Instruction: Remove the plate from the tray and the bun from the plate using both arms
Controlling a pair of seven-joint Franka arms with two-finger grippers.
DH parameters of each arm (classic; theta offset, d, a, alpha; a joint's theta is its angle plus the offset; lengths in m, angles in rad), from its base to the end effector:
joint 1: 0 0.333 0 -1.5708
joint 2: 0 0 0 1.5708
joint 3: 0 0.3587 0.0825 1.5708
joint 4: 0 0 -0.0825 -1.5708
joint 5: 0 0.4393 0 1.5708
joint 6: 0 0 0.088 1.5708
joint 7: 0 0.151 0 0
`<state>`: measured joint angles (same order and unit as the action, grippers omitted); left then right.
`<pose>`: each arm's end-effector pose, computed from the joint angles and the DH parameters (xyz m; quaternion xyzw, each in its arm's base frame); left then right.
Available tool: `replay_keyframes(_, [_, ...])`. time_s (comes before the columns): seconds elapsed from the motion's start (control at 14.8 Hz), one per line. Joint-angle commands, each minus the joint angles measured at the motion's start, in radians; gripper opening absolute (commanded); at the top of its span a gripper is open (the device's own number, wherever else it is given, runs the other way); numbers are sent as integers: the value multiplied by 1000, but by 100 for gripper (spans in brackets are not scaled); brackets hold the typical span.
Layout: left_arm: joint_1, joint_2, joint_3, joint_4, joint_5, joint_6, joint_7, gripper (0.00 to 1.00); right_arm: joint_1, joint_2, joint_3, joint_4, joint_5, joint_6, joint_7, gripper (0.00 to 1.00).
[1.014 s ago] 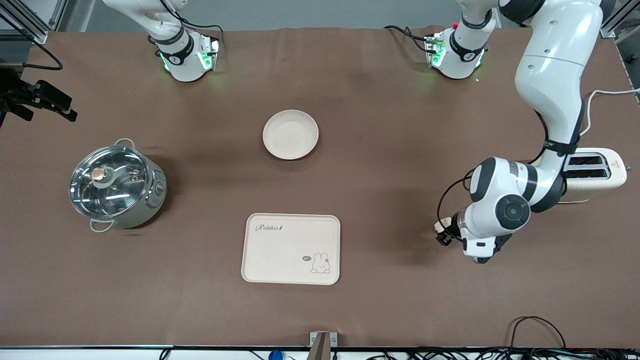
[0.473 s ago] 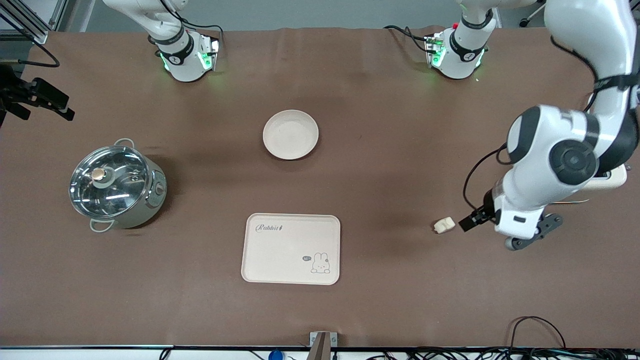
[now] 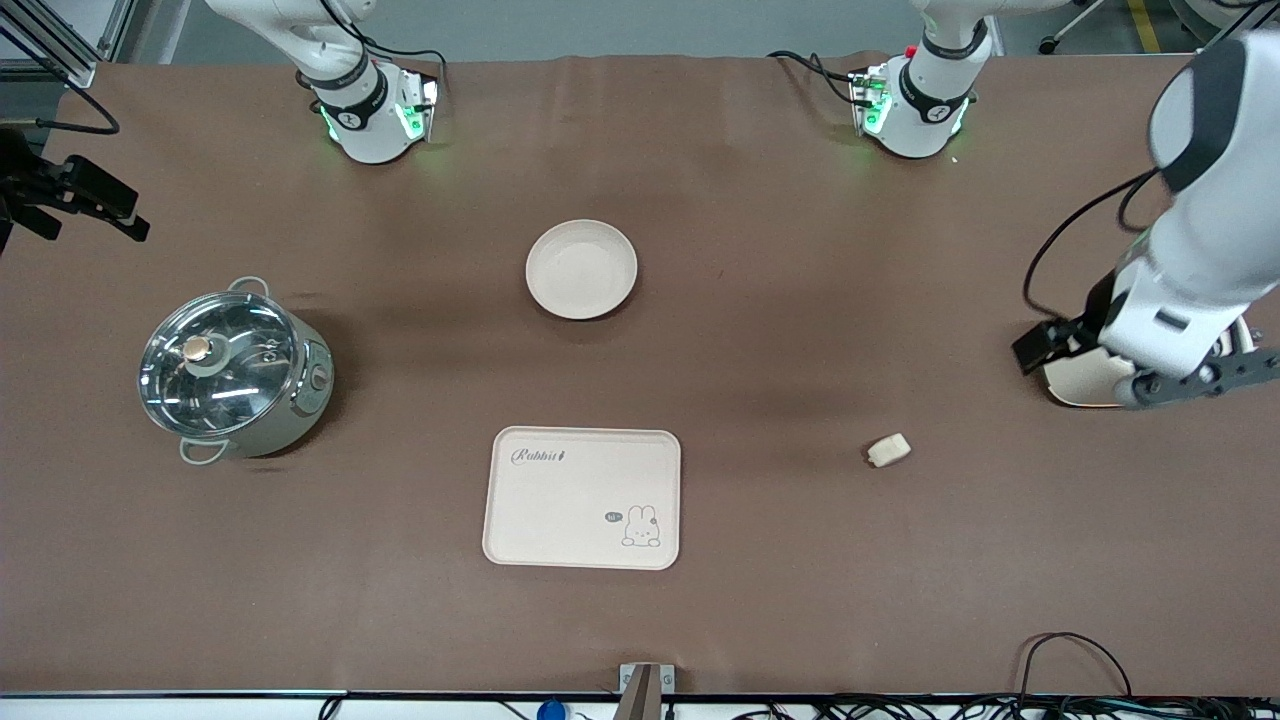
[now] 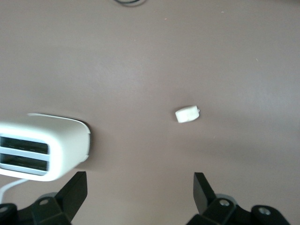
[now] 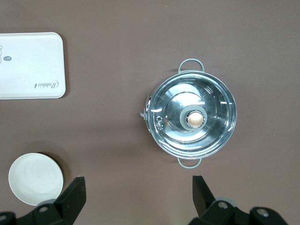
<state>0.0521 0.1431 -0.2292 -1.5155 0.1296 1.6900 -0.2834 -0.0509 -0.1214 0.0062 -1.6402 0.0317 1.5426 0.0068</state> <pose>0.6639 -0.0910 0.5747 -0.9975 -0.0479 -0.0281 0.0430 0.5641 -0.0201 0.6555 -0.9995 0.0251 -0.0122 0.0152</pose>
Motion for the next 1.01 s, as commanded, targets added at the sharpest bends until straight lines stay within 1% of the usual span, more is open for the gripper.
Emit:
replay_keyframes(0.0, [8,-98,13,-41,-39,-56,115,100,-1,-14,0,-10,13,-1,15,100])
replay_keyframes(0.2, [2,-164,42,-49,-88,-153,116,100,-1,-14,0,-12,13,-5,15,100])
replay_keyframes(0.27, [2,-192,42,-66,-106,-176,116,100,0,-14,0,-12,13,-4,15,100])
replay_keyframes(0.47, [0,-269,42,-132,-120,-176,101,100,-1,-11,0,-12,17,2,15,100])
replay_keyframes(0.61, [0,-281,44,-141,-146,-176,84,100,-4,-11,-3,-10,17,1,15,100])
replay_keyframes(0.95, [2,-281,51,-127,-131,-177,81,100,0,-9,-3,-6,17,5,15,100])
